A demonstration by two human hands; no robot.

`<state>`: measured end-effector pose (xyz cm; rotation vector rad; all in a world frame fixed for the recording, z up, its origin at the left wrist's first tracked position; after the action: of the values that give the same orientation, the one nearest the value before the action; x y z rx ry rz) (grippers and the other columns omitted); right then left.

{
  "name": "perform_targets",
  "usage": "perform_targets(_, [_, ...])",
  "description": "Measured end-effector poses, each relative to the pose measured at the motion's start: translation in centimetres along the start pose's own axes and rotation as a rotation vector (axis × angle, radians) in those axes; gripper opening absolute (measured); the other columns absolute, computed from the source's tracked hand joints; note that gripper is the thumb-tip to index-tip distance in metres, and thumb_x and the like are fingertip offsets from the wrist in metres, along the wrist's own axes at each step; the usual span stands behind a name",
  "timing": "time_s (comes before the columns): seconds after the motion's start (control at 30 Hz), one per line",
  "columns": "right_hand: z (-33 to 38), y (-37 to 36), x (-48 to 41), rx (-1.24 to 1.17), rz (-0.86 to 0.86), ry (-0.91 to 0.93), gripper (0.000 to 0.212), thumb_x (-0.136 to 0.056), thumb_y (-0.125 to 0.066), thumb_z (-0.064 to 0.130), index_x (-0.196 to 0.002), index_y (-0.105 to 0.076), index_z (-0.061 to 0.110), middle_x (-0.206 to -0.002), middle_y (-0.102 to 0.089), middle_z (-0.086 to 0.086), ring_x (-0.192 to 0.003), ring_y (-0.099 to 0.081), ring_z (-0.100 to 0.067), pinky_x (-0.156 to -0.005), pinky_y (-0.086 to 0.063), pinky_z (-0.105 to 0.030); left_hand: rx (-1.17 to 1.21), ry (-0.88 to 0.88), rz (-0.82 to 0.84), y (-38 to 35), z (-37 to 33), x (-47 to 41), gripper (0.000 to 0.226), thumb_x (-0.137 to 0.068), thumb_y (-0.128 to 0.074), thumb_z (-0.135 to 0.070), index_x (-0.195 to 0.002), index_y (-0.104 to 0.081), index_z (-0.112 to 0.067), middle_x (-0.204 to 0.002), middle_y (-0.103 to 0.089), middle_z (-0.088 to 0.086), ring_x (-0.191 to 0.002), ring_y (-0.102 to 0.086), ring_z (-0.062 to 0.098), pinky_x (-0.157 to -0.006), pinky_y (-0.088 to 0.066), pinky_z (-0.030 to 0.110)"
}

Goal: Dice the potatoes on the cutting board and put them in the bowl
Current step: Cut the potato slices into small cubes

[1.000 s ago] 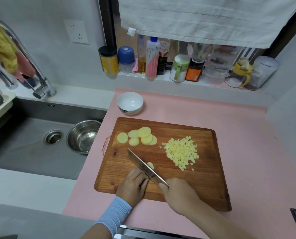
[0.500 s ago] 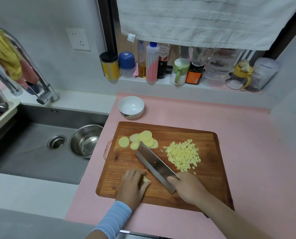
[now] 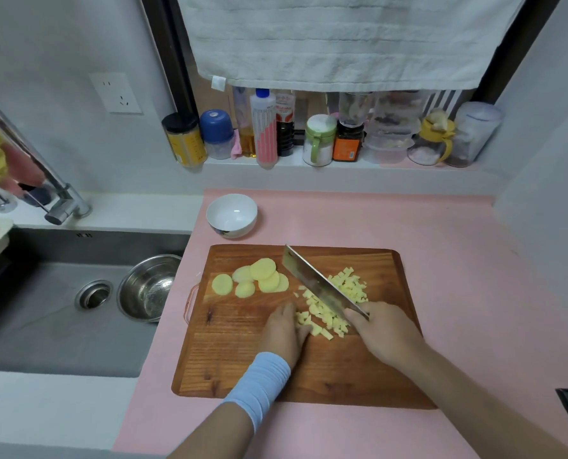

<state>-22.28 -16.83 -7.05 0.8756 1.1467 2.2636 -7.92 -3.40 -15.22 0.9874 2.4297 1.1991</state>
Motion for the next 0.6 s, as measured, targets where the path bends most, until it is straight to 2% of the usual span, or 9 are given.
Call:
perform_targets(0.1, [0.1,0.7,0.0,0.116,-0.069,0.073,0.037,-0.104,-0.042,0.052,-0.098,-0.073,0.031,-0.074,-0.069,0.01,-0.068,-0.065,-0.011,-0.064,-0.057,-0.034,0.139,0.041,-0.08,2.6,-0.2,-0.3,0.017,-0.096,-0.056,-0.031,-0.111,-0.06,-0.023,-0.104,-0.063,-0.007,-0.099,-0.06,0.015,-0.085,-0.047,0.028])
perform_targets(0.2, [0.6,1.6,0.4,0.297,-0.209,0.233,0.031,-0.103,-0.048,0.048,-0.122,-0.07,0.038,-0.077,-0.07,0.009,-0.068,-0.064,-0.011,-0.058,-0.053,-0.031,0.386,-0.029,-0.406,9.3,0.1,0.5,0.018,-0.094,-0.044,-0.015,-0.099,-0.059,-0.022,-0.096,-0.062,-0.008,-0.093,-0.059,0.015,-0.082,-0.04,0.019])
perform_targets(0.27, [1.1,1.7,0.8,0.471,-0.283,0.324,0.028,-0.097,-0.06,0.047,-0.123,-0.07,0.041,-0.073,-0.068,0.009,-0.062,-0.064,-0.013,-0.051,-0.049,-0.029,0.418,-0.127,-0.57,13.5,-0.2,1.2,0.018,-0.083,-0.042,-0.011,-0.087,-0.056,-0.02,-0.087,-0.057,-0.012,-0.086,-0.055,0.015,-0.078,-0.039,0.019])
perform_targets(0.3, [1.4,1.7,1.0,0.539,-0.306,0.348,0.026,-0.093,-0.065,0.046,-0.118,-0.071,0.042,-0.073,-0.067,0.009,-0.061,-0.064,-0.012,-0.049,-0.045,-0.028,0.372,-0.179,-0.558,14.4,-0.6,0.9,0.016,-0.078,-0.041,-0.011,-0.082,-0.055,-0.019,-0.083,-0.056,-0.014,-0.084,-0.053,0.015,-0.076,-0.039,0.021])
perform_targets(0.33, [1.6,1.5,1.2,0.586,-0.302,0.361,0.022,-0.091,-0.067,0.044,-0.112,-0.072,0.04,-0.074,-0.067,0.009,-0.063,-0.065,-0.013,-0.05,-0.043,-0.027,0.331,-0.233,-0.465,14.5,-1.4,0.2,0.016,-0.075,-0.04,-0.013,-0.078,-0.054,-0.02,-0.081,-0.055,-0.015,-0.082,-0.052,0.016,-0.075,-0.04,0.023])
perform_targets(0.37, [1.8,1.3,1.3,0.605,-0.29,0.377,0.02,-0.092,-0.066,0.043,-0.11,-0.07,0.038,-0.078,-0.068,0.009,-0.067,-0.066,-0.013,-0.051,-0.043,-0.027,0.299,-0.232,-0.293,13.6,-2.1,-1.0,0.016,-0.074,-0.04,-0.015,-0.076,-0.055,-0.023,-0.078,-0.056,-0.014,-0.082,-0.053,0.016,-0.074,-0.041,0.025])
perform_targets(0.43, [2.0,0.7,1.6,0.604,-0.276,0.42,0.021,-0.092,-0.065,0.041,-0.113,-0.067,0.036,-0.085,-0.071,0.008,-0.072,-0.067,-0.016,-0.054,-0.044,-0.027,0.202,-0.133,0.121,9.7,-2.8,-2.4,0.02,-0.08,-0.043,-0.017,-0.073,-0.059,-0.028,-0.078,-0.06,-0.015,-0.084,-0.057,0.017,-0.078,-0.046,0.027])
perform_targets(0.47, [2.0,0.5,1.6,0.604,-0.26,0.42,0.023,-0.092,-0.066,0.04,-0.114,-0.066,0.036,-0.085,-0.071,0.007,-0.072,-0.068,-0.017,-0.055,-0.045,-0.027,0.137,-0.089,0.27,7.9,-2.8,-2.6,0.024,-0.084,-0.046,-0.015,-0.073,-0.062,-0.029,-0.082,-0.062,-0.016,-0.088,-0.06,0.016,-0.083,-0.048,0.028])
perform_targets(0.6, [1.6,0.0,1.3,0.635,-0.219,0.394,0.021,-0.071,-0.085,0.036,-0.087,-0.071,0.036,-0.062,-0.063,0.005,-0.05,-0.059,-0.016,-0.041,-0.044,-0.028,0.065,-0.015,0.499,3.4,-2.2,-3.4,0.031,-0.09,-0.047,-0.013,-0.095,-0.069,-0.035,-0.115,-0.066,-0.011,-0.108,-0.06,0.013,-0.104,-0.046,0.036])
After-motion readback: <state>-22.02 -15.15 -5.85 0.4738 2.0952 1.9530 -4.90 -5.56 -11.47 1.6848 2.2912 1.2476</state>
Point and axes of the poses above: each hand's wrist, its own x-axis away from the middle knuckle, its own y-axis out of the back of the hand, z = x × y, the point moved 9 cm from there along -x, towards the middle knuckle
